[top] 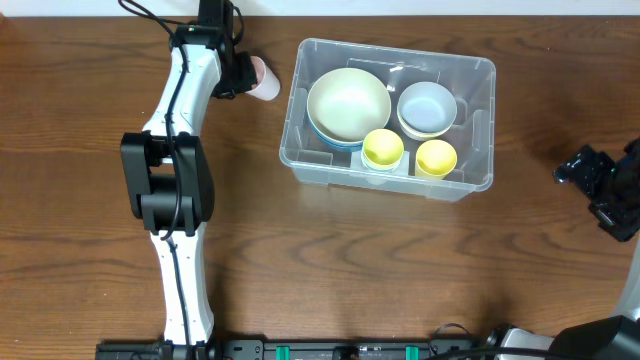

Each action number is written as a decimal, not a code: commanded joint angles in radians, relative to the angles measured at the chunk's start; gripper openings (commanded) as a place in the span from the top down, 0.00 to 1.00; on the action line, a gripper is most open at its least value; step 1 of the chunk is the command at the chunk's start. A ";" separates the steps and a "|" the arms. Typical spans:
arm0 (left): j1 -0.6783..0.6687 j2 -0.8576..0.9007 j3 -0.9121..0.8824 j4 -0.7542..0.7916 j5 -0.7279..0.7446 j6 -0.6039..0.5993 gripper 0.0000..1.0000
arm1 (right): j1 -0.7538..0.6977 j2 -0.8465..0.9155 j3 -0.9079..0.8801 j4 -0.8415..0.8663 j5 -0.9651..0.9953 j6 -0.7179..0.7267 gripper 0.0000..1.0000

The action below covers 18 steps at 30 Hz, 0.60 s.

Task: Pack container
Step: 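Grip the pink cup rim with the left gripper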

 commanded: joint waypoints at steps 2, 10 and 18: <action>0.003 0.018 -0.008 0.000 0.040 0.002 0.77 | -0.005 -0.002 -0.001 0.002 0.000 -0.013 0.01; -0.013 0.018 -0.008 -0.006 0.092 0.003 0.77 | -0.005 -0.002 -0.001 0.002 0.000 -0.013 0.01; -0.047 0.019 -0.009 0.004 0.092 0.003 0.77 | -0.005 -0.002 -0.001 0.002 0.000 -0.013 0.01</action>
